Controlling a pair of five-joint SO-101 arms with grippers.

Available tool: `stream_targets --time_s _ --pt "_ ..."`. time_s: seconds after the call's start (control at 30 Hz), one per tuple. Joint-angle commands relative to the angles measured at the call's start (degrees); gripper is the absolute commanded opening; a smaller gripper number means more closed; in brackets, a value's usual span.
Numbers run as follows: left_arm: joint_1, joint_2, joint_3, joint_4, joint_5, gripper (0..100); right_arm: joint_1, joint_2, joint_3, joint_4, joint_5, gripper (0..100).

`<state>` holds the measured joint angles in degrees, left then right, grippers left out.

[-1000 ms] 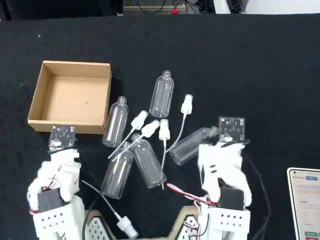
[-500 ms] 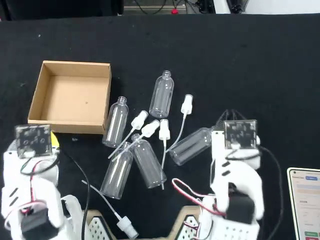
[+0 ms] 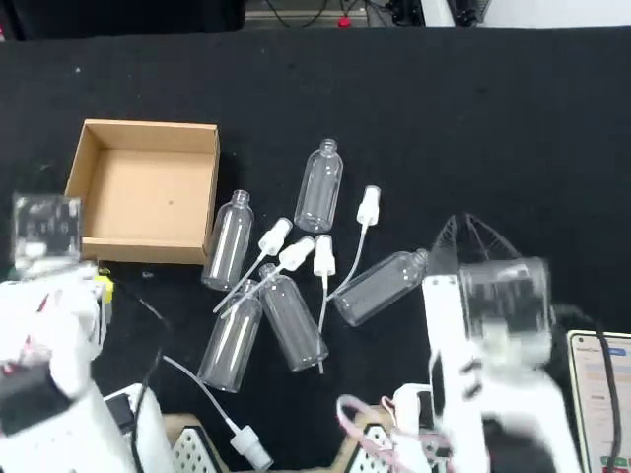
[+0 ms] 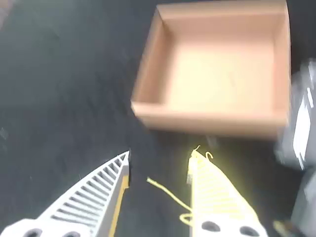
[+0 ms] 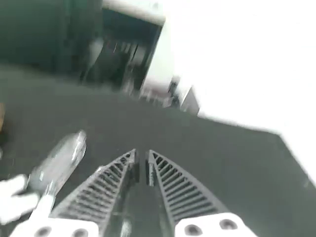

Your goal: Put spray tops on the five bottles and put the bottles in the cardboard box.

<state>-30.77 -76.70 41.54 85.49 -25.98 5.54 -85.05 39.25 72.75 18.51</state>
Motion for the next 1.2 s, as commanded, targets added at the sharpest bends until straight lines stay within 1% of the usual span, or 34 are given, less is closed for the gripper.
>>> stream_targets --time_s 0.0,0.07,0.23,0.33,0.4,0.47,0.6,0.83,1.03,1.17 --pt "6.6 15.5 -12.6 12.6 -3.3 19 -0.7 12.7 -3.5 2.3 -0.1 4.0" --pt "13.2 20.4 -14.1 15.5 -3.0 19 -0.7 16.6 -2.8 2.8 -0.1 4.0" --pt "28.6 28.0 -10.4 14.9 1.7 19 -0.7 19.4 3.5 2.4 -0.1 4.1" --pt "37.8 29.9 -7.6 14.9 5.9 24 -0.7 18.6 8.0 2.2 -0.8 4.1" --pt "42.4 30.1 -7.0 14.8 9.2 25 -0.7 17.9 11.0 0.9 -2.8 4.1" --pt "45.7 30.1 -7.3 14.0 11.1 25 -0.7 17.3 13.8 -1.0 -3.5 4.1" --pt "47.6 30.7 -5.1 9.6 13.7 25 -0.7 16.3 17.5 -3.8 -3.5 4.1" --pt "47.4 30.2 8.4 -2.5 13.7 25 -0.6 15.5 18.4 -4.0 -3.3 4.1" --pt "47.5 30.7 15.6 -10.3 13.8 25 -0.6 15.5 18.1 -4.1 -3.3 4.1" --pt "47.4 30.7 20.9 -17.0 13.9 25 -0.7 15.5 18.1 -4.1 -3.3 4.1"
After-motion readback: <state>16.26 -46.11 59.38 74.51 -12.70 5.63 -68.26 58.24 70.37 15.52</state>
